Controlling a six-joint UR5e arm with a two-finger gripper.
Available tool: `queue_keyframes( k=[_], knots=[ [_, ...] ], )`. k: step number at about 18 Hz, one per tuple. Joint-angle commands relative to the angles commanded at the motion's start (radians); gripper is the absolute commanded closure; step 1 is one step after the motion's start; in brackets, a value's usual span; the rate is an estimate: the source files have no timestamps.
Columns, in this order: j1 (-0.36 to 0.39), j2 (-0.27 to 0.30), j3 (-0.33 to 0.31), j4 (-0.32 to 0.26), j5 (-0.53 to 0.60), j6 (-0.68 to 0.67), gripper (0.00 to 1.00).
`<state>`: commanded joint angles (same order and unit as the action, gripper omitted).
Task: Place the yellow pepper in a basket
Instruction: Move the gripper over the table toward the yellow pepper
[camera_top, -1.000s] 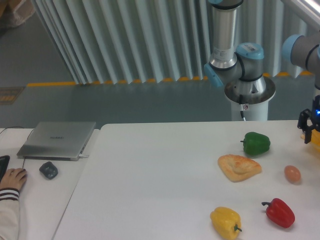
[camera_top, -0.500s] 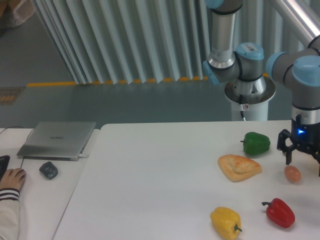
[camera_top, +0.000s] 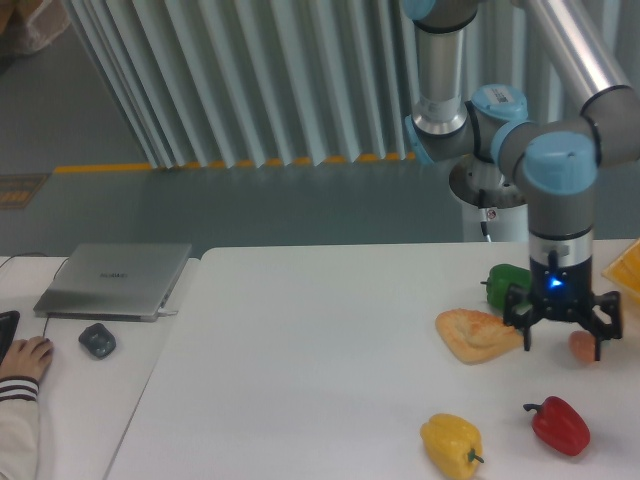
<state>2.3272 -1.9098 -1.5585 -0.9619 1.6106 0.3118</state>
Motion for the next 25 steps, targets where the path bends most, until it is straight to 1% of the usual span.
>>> queue_keyframes(
  k=[4,5,6,9,11,13,16,17,19,22,25],
  knots=[
    [-0.045,0.009,-0.006,-0.004,0.017,-0.242,0.0],
    [-0.057,0.006,-0.002,-0.003,0.047,-0.299,0.0],
    [-0.086,0.0,0.002,-0.001,0.083,-0.391,0.0],
    [-0.126,-0.02,0.005,0.005,0.129,-0.603,0.0],
    [-0.156,-0.034,0.006,0.031,0.149,-0.638,0.0],
    [-0.184,-0.051,0.008,0.034,0.155,-0.697,0.0],
    [-0.209,-0.06,0.017,0.034,0.146,-0.743,0.0],
    [-0.215,-0.072,0.031,0.035,0.144,-0.793,0.0],
    [-0.223,-0.106,0.054,0.037,0.153,-0.841,0.0],
    [-0.227,-0.129,0.069,0.055,0.153,-0.861,0.0],
    [-0.223,-0.152,0.083,0.058,0.15,-0.856,0.0]
  ],
)
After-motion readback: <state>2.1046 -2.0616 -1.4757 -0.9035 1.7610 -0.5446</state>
